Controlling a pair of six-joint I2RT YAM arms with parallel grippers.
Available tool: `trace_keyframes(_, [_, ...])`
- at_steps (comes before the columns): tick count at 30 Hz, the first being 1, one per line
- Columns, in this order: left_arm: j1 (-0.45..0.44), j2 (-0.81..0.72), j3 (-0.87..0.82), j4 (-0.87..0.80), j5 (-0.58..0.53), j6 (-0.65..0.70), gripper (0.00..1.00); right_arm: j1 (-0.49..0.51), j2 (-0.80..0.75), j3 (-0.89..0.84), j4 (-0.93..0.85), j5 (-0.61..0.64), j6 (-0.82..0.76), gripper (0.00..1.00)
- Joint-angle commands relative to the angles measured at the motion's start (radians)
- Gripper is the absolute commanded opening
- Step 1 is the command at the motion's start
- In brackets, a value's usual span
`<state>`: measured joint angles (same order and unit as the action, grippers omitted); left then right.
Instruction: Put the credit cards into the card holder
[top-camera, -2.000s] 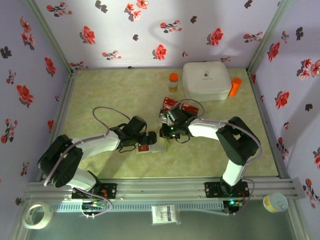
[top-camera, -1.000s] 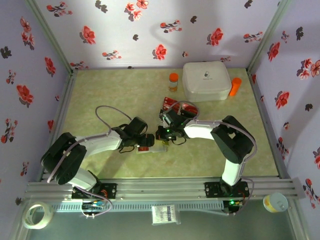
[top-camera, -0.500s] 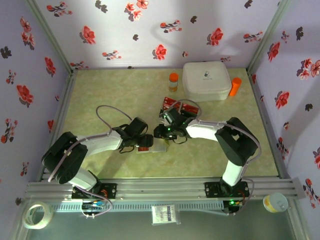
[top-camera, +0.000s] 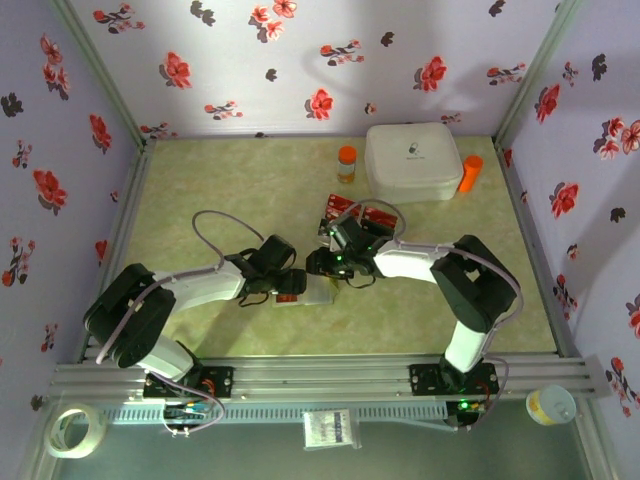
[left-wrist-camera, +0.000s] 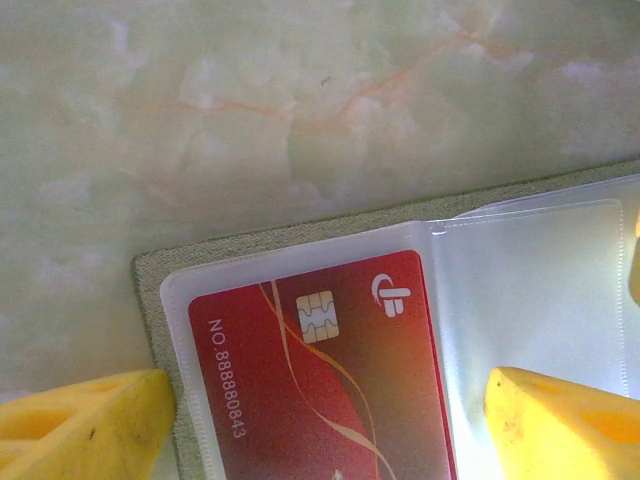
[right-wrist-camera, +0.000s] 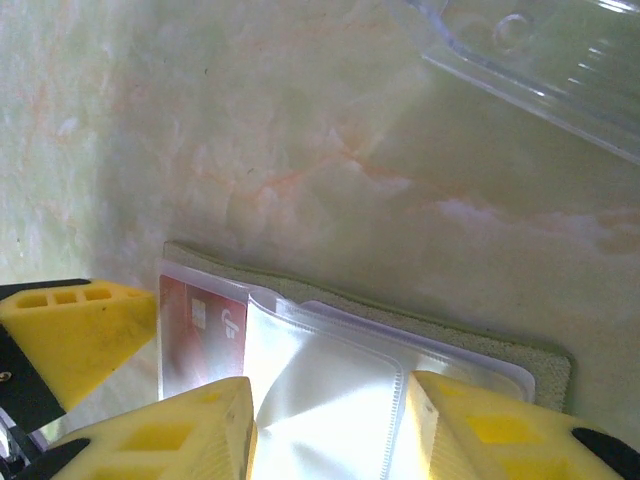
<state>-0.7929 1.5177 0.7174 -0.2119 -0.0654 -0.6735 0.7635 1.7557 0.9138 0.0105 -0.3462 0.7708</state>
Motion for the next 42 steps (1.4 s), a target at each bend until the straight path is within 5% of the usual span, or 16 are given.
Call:
trace_keyframes(1, [-0.008,0.045,-0.015,0.002,0.022,0.011,0.84,-0.002,0.037,-0.029,0.024,-0.031,0.036,0.46])
trace_keyframes(21, [0.01,-0.073,0.018,-0.034,-0.001,0.003,1.0,-0.018,-0.022,-0.068,0.172,-0.133,0.167,0.44])
trace_keyframes(42, [0.243,-0.402,-0.102,-0.086,0.067,-0.025,1.0,0.121,0.054,0.061,0.147,-0.097,0.218,0.49])
